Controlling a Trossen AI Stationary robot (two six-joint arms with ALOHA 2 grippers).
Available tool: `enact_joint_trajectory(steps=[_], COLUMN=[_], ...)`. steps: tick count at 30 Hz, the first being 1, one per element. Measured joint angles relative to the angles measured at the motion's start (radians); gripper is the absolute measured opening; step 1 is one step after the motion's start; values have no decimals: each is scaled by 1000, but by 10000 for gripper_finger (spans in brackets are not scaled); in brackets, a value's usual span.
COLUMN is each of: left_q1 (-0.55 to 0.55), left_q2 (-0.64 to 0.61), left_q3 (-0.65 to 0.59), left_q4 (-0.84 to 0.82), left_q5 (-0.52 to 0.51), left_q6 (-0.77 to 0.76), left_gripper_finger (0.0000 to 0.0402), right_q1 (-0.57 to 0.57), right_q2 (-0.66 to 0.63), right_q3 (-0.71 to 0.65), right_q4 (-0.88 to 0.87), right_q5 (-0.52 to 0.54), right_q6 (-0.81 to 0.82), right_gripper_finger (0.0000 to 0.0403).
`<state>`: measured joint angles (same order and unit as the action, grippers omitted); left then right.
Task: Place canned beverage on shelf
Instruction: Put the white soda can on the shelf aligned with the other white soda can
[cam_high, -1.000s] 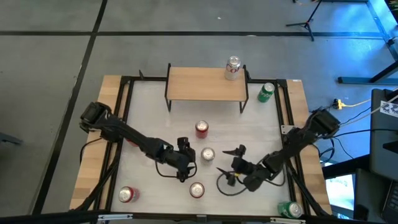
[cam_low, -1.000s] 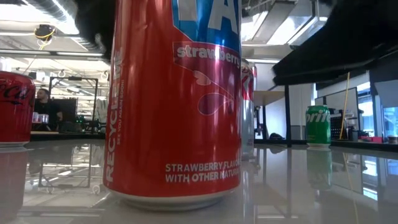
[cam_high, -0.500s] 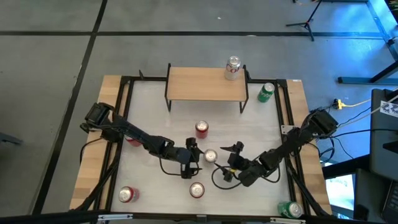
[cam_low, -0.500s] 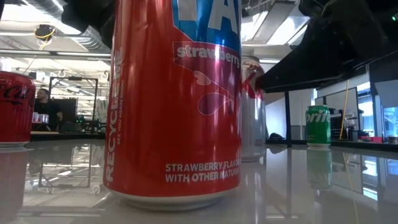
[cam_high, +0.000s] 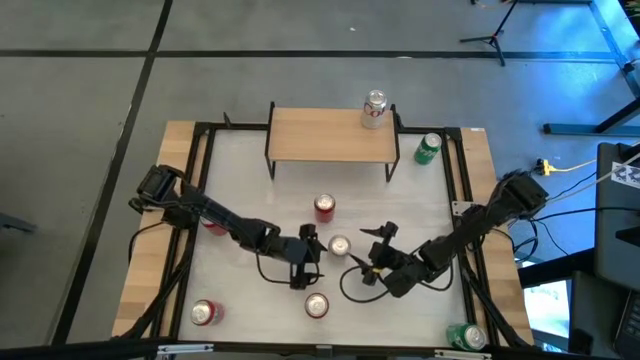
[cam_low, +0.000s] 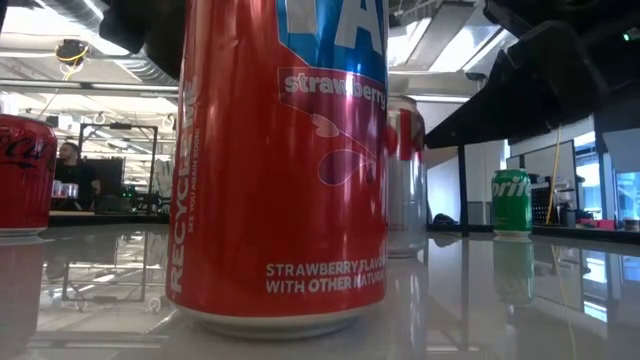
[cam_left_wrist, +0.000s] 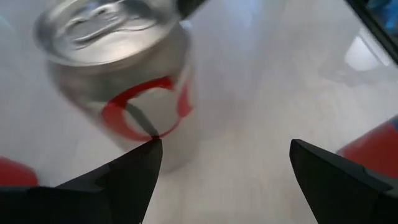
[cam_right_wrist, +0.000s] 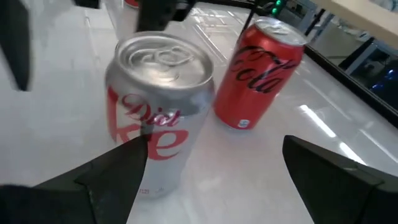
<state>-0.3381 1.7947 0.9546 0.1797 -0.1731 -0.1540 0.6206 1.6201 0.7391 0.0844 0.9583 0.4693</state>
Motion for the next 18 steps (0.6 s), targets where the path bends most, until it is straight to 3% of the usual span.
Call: enact_joint_trajectory(steps=[4, 10, 15, 18], left_q1=[-14, -17, -1, 19], left_q2=[0, 0, 0, 0], left_q3=[0, 0, 0, 0], left_q4=[3, -9, -2, 20], left_q5=[-1, -28, -129, -90], left_q6=[0, 0, 0, 7], left_gripper_finger=[342, 341, 341, 341], right_q1=[-1, 24, 40, 29], right_q2=[-27, -22, 31, 64], right_q3=[0, 0, 0, 0], right_q4=[-26, 56, 105, 110], right_q5=[-7, -182, -102, -23], right_q6=[28, 49, 57, 62], right_gripper_finger=[372, 372, 372, 372])
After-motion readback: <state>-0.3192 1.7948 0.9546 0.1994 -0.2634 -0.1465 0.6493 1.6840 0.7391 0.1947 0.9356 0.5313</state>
